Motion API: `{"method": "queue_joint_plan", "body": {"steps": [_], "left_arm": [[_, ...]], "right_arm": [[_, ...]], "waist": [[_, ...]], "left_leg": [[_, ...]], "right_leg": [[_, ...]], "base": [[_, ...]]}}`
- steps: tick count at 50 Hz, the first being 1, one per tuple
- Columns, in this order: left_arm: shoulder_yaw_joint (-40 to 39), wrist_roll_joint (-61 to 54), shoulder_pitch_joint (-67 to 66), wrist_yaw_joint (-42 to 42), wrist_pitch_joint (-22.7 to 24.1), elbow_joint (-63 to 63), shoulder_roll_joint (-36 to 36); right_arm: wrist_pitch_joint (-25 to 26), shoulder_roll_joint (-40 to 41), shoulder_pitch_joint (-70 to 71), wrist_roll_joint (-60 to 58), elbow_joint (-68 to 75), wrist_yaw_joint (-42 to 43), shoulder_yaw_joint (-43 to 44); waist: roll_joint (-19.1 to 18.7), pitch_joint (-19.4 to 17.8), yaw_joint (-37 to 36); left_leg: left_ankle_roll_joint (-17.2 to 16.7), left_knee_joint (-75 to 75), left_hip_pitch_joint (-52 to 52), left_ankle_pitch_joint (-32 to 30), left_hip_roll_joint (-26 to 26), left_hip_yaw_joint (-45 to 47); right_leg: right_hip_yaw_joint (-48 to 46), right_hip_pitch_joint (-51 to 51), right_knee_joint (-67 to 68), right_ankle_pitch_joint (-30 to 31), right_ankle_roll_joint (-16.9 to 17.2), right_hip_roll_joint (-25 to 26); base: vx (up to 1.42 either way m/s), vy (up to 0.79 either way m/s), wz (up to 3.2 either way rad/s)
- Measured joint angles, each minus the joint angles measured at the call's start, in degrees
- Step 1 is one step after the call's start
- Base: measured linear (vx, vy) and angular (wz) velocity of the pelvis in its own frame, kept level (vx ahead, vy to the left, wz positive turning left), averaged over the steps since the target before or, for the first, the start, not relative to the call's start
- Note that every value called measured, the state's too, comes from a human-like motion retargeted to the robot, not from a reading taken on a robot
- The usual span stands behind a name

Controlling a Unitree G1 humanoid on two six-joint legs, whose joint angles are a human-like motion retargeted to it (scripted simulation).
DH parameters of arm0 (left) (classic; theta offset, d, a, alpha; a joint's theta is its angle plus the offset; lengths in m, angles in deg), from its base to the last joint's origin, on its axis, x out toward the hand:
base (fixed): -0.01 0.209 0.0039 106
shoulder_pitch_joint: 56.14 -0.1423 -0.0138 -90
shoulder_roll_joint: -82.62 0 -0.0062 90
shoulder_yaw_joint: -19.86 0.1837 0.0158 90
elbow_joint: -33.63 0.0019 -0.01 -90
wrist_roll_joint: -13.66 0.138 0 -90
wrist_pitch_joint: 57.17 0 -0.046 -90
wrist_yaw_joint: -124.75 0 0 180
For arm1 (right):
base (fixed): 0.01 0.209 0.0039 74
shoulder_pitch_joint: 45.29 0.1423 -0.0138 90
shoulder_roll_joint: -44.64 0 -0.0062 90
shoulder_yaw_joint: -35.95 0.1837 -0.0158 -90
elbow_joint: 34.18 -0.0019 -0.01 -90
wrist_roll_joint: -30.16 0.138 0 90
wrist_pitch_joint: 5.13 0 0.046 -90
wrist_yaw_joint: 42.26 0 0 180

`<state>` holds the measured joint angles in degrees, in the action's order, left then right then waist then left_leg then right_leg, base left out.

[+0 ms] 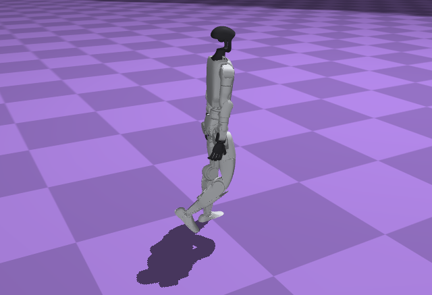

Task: In place motions

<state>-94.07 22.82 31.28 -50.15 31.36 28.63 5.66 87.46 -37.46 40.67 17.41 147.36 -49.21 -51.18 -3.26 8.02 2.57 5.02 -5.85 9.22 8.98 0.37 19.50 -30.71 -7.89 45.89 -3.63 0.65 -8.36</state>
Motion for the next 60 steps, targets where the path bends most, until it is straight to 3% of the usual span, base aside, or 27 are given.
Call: {"method": "queue_joint_plan", "body": {"steps": [5,10,15,20,22,25,37,42,44,48,50,60], "left_arm": [[0.2,-0.6,-0.5,-0.5,-0.4,2.0,-1.2],[0.9,-0.1,-0.7,-0.7,-0.9,3.2,-2.5],[2.2,0.8,-0.9,0.3,-1.0,2.8,-2.9],[2.3,1.9,-0.7,0.0,-1.4,2.9,-3.6],[2.2,1.4,-0.3,-1.0,-1.3,3.3,-2.7],[1.5,-1.3,-0.3,-1.8,-0.1,3.5,-1.4],[2.6,0.5,-0.6,-1.3,-0.6,3.3,-0.8],[3.1,-0.4,0.4,-1.7,-0.5,3.5,-0.8],[3.8,-0.6,0.8,-1.7,-0.4,3.4,-0.6],[4.7,-0.3,0.3,-1.7,-0.1,2.8,0.2],[4.5,0.2,-0.1,-1.5,0.0,2.7,0.5],[3.9,0.9,-0.6,-1.8,-0.2,3.5,-0.5]], "right_arm": [[0.0,1.3,0.1,-0.6,-3.0,-0.4,-0.5],[-0.3,2.5,0.6,-0.8,-6.2,-1.1,-1.2],[-0.4,3.1,1.3,-1.2,-8.1,-1.5,-1.8],[-0.1,3.5,1.5,-2.4,-7.5,-2.6,-2.1],[0.4,3.4,1.9,-3.3,-7.1,-2.9,-1.5],[0.5,3.2,2.7,-4.2,-7.6,-2.6,-2.0],[-0.3,4.4,3.6,-3.3,-11.2,-4.1,-2.3],[-0.1,4.3,3.9,-4.5,-9.9,-3.9,-2.3],[-0.1,4.0,3.6,-4.9,-9.3,-3.8,-1.9],[0.1,3.1,2.5,-5.9,-7.2,-3.0,-1.1],[0.6,2.9,2.1,-6.0,-5.4,-2.2,-0.9],[1.4,3.1,0.4,-3.2,-0.6,-2.5,0.2]], "waist": [[-2.1,-1.8,4.4],[-2.5,-3.6,8.3],[-0.1,-5.5,11.0],[4.1,-5.2,9.1],[4.3,-4.7,6.9],[4.8,-4.9,4.1],[5.2,-2.8,5.8],[5.6,-3.2,6.4],[5.8,-3.6,6.7],[5.2,-2.6,7.5],[4.6,-1.7,7.7],[4.9,-1.4,7.1]], "left_leg": [[-0.6,-0.2,1.4,-2.8,0.0,-9.6],[-1.4,-0.7,2.1,-5.4,-1.5,-18.6],[-1.9,0.0,-0.6,-7.0,-4.9,-23.4],[-3.0,0.4,-4.0,-7.5,-8.2,-27.3],[-3.4,0.4,-4.1,-7.7,-8.0,-28.0],[-4.1,0.9,-5.0,-7.9,-7.6,-27.8],[-6.9,1.8,-4.6,-9.1,-6.6,-30.4],[-8.5,0.0,-3.6,-8.8,-6.0,-24.8],[-7.4,-0.1,-4.0,-8.1,-5.8,-20.9],[-1.7,1.3,-5.0,-7.0,-6.8,-18.5],[-1.7,1.7,-4.5,-6.9,-7.6,-23.5],[-1.4,4.4,-7.0,-6.7,-7.1,-21.7]], "right_leg": [[3.4,-5.5,-2.2,-2.8,-0.6,1.8],[10.4,-9.0,-13.1,-5.9,1.5,5.2],[19.5,-7.2,-30.4,-7.4,3.6,6.3],[14.9,-1.3,-40.7,-2.1,4.8,2.8],[9.5,0.9,-43.0,-1.3,4.7,2.8],[8.8,2.8,-44.4,-1.2,3.7,4.1],[3.9,4.7,-45.4,-2.7,1.7,5.5],[1.8,5.2,-45.7,-2.9,1.1,5.6],[1.3,5.6,-45.7,-3.0,1.0,5.4],[0.4,5.7,-45.7,-3.2,1.0,5.7],[0.7,5.4,-45.5,-3.2,1.0,6.1],[2.3,6.1,-45.4,-2.4,0.4,6.8]], "base": [[-0.14,-0.26,1.58],[-0.14,-0.23,1.71],[-0.04,-0.14,1.74],[0.11,-0.03,1.14],[-0.01,0.02,0.57],[-0.06,0.0,0.34],[-0.07,0.02,0.63],[-0.14,0.04,0.46],[-0.1,0.04,0.48],[0.02,0.04,0.29],[0.08,0.02,-0.12],[0.01,0.0,-0.06]]}}
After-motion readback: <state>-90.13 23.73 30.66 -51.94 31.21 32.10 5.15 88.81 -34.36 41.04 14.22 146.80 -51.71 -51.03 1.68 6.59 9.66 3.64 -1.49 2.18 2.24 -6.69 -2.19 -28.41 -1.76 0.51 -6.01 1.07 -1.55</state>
